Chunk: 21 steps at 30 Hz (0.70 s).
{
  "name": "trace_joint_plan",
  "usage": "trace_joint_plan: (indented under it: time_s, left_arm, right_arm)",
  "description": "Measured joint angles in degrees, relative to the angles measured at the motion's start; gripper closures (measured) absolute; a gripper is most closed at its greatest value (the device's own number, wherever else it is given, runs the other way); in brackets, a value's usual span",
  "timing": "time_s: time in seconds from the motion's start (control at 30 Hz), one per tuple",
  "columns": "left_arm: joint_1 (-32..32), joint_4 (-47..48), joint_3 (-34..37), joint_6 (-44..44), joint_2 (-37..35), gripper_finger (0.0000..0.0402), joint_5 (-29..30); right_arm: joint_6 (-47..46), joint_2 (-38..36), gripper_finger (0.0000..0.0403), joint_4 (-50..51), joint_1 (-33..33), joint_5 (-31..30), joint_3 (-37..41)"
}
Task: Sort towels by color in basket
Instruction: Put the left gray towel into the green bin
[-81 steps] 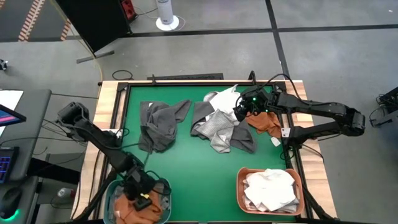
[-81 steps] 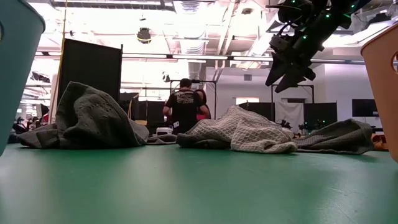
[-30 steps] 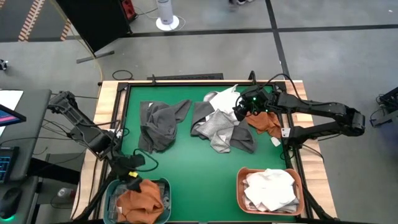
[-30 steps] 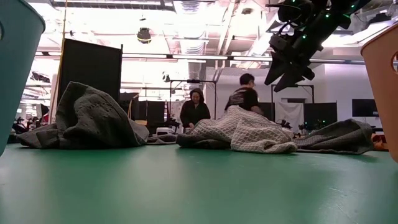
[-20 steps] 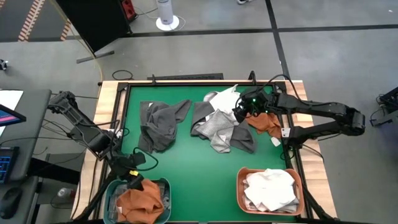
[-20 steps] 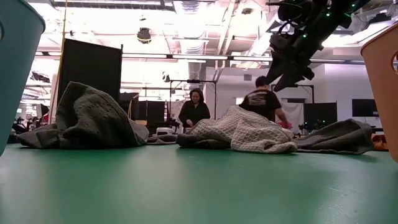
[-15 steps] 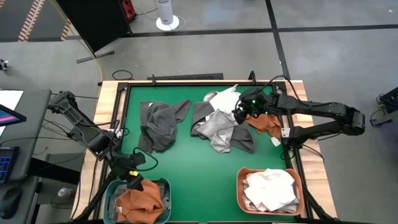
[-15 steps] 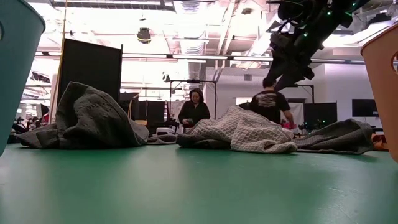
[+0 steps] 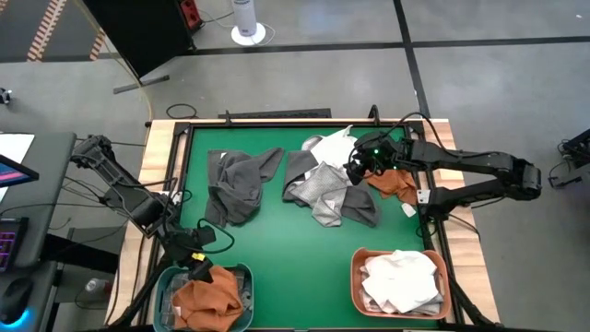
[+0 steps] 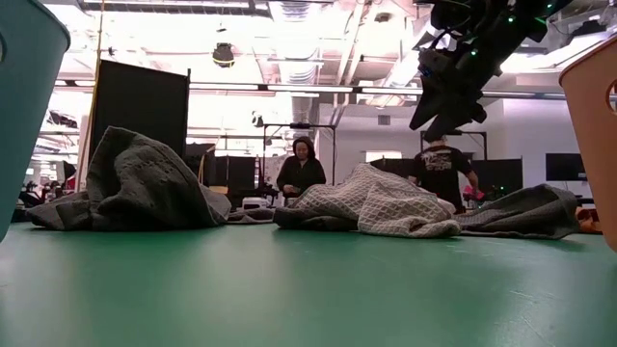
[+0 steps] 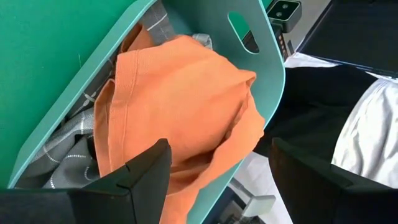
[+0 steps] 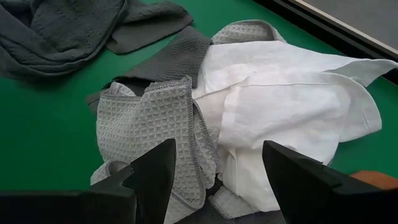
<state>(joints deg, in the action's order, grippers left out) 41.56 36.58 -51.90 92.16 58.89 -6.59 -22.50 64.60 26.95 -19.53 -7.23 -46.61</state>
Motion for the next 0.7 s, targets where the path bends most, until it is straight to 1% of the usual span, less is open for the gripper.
trace_joint_plan:
  time_s: [0.57, 0.63, 0.7]
  left_arm:
    - [0.0, 0.0, 0.0, 0.0, 0.0, 0.0143, 0.0]
    - [0.0, 0.0, 0.0, 0.0, 0.0, 0.0143, 1.6]
    - [0.0, 0.0, 0.0, 0.0, 0.0, 0.0143, 4.6]
  right_arm:
    - [0.0, 0.0, 0.0133, -0.6, 0.0, 0.0, 0.0]
    - [0.1, 0.0, 0.0133, -1.2, 0.0, 0.0, 0.0]
    - [0.1, 0.0, 0.0133, -1.2, 0.0, 0.0, 0.0]
